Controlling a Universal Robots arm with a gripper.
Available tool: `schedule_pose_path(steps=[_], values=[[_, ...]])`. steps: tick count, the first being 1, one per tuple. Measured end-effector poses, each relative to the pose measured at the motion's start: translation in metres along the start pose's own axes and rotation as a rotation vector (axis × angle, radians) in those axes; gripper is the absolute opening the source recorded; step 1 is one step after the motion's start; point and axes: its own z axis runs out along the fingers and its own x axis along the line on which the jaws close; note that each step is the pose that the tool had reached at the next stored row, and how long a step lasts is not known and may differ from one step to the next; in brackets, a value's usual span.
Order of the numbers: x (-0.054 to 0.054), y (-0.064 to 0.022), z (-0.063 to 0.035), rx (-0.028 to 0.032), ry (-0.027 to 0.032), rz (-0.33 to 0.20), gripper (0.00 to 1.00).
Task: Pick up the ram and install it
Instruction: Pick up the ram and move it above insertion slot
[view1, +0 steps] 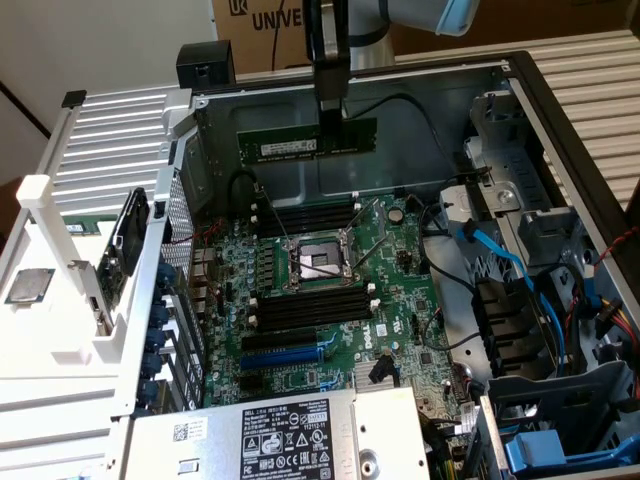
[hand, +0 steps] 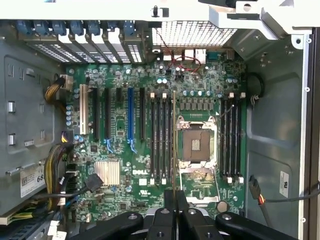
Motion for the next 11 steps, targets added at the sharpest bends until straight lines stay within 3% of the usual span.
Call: schedule_pose_path(steps=[11], values=[[0.0, 0.0004, 0.0201, -0.0001, 0.0001, 0.002, 0.12]])
